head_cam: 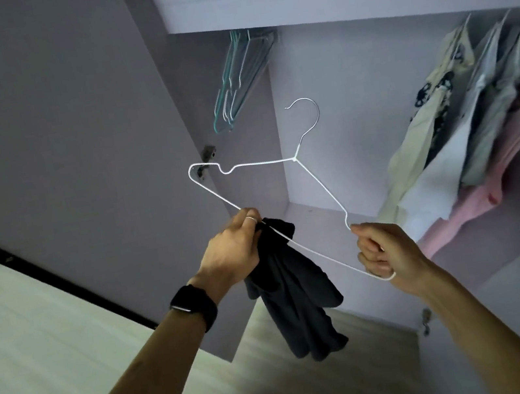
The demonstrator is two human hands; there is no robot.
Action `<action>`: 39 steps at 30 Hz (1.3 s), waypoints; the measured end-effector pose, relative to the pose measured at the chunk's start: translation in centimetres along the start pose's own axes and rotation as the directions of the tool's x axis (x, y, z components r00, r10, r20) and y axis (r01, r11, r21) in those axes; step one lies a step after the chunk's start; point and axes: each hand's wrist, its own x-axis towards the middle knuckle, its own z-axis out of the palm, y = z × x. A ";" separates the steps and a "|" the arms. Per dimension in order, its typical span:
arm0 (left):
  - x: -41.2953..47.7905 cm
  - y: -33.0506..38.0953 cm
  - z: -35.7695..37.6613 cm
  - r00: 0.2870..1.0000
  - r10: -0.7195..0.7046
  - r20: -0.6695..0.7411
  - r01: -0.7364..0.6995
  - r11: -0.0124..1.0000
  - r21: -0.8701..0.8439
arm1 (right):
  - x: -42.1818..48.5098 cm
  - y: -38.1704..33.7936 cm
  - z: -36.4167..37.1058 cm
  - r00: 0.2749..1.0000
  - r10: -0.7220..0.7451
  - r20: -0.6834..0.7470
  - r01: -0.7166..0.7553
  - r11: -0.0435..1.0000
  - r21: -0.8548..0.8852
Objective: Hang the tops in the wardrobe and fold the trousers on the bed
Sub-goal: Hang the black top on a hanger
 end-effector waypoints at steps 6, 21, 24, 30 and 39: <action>-1.7 -0.5 1.1 0.981 0.145 -0.126 -0.133 0.986 0.097 | 0.9 -0.4 -0.6 0.988 -0.056 0.145 0.116 0.890 -0.442; -0.8 0.3 1.0 0.957 0.174 -0.231 -0.143 0.979 0.145 | 7.7 -8.5 3.4 0.995 -0.051 -0.082 0.026 0.958 -0.285; -0.6 0.2 0.8 0.941 -0.056 -0.333 0.102 0.987 0.122 | 6.2 -7.1 3.7 0.897 -0.299 -0.325 0.089 0.843 -0.531; -0.3 1.9 0.6 0.910 -0.273 -0.311 0.298 0.954 0.034 | 4.2 -2.9 8.8 0.986 0.025 -0.167 -0.110 0.846 -0.522; -0.8 1.7 0.0 0.863 -0.505 0.014 0.418 0.698 -0.581 | 6.4 -1.1 10.7 0.984 0.179 0.000 -0.174 0.959 -0.223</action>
